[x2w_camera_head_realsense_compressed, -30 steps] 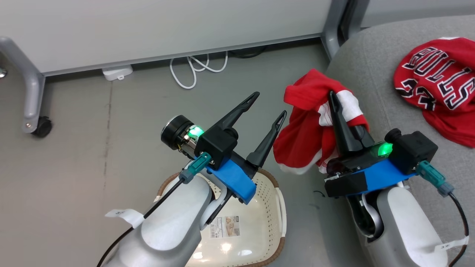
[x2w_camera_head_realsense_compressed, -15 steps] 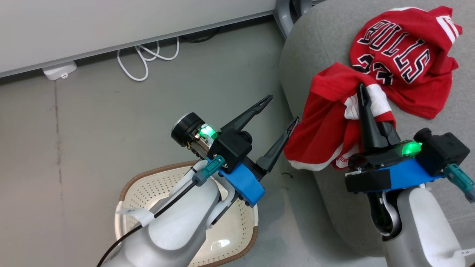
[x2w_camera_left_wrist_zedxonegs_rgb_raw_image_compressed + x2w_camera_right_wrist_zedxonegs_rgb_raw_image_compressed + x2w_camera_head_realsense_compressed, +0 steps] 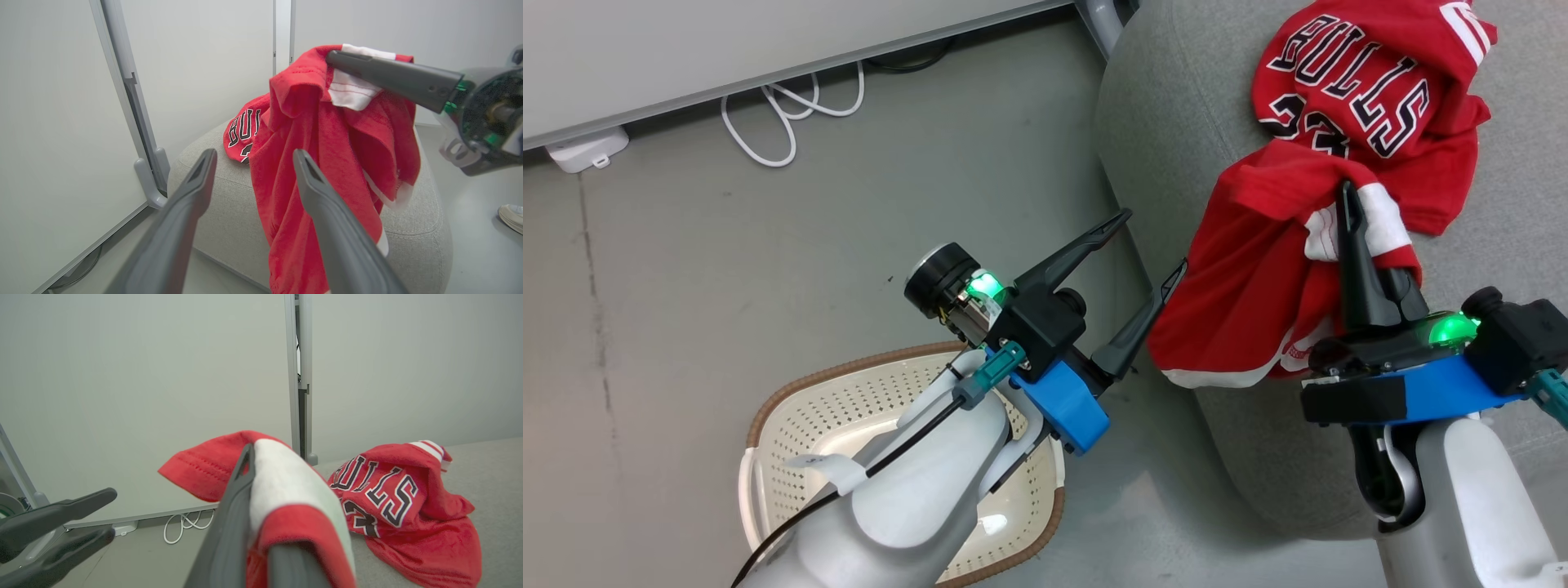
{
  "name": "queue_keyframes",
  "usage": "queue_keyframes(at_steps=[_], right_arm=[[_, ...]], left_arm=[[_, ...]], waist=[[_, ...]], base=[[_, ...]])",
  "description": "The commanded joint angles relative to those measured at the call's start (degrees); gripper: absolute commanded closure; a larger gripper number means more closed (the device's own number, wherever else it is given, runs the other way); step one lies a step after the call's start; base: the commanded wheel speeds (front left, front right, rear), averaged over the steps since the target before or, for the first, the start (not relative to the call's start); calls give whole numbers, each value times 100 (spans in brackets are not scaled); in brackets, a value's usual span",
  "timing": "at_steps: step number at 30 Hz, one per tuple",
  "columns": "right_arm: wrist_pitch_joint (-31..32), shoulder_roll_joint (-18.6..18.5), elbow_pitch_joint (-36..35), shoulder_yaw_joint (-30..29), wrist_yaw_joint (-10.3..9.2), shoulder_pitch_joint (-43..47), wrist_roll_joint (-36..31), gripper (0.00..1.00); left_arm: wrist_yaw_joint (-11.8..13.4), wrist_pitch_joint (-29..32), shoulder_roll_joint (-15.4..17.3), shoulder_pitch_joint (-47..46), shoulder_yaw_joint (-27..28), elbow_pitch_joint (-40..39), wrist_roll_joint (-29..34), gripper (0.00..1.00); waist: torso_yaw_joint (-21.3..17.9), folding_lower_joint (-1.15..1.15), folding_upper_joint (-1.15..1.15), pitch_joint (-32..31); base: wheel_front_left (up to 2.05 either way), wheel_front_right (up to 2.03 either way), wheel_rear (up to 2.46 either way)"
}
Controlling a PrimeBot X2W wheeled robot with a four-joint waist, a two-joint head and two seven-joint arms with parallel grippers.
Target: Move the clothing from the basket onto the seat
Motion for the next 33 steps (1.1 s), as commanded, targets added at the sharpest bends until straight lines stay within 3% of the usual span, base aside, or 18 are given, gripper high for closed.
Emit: queue_keyframes(at_steps=[1,8,18,24,33], right_arm=[[-21,-2,-57,-27,3,-27,-44,100],[-21,-2,-270,-153,3,-460,-222,100],[-20,-300,-586,-589,3,-2081,-525,100],[-20,-958,-567,-1109,3,-3232,-617,100],[-19,-2254,259,-1962,2,-4597,-566,100]], left_arm=[[-4,-17,42,-103,3,-22,-2,0],[13,-17,68,-159,56,-82,30,0],[72,-17,153,-380,181,-259,152,0],[80,-17,216,-616,219,-354,273,0],[108,-17,320,-817,281,-419,375,0]], waist=[[17,0,0,22],[134,0,0,170],[268,0,0,808],[382,0,0,1402],[356,0,0,2031]], base=[[0,0,0],[0,0,0],[0,0,0],[0,0,0],[0,0,0]])
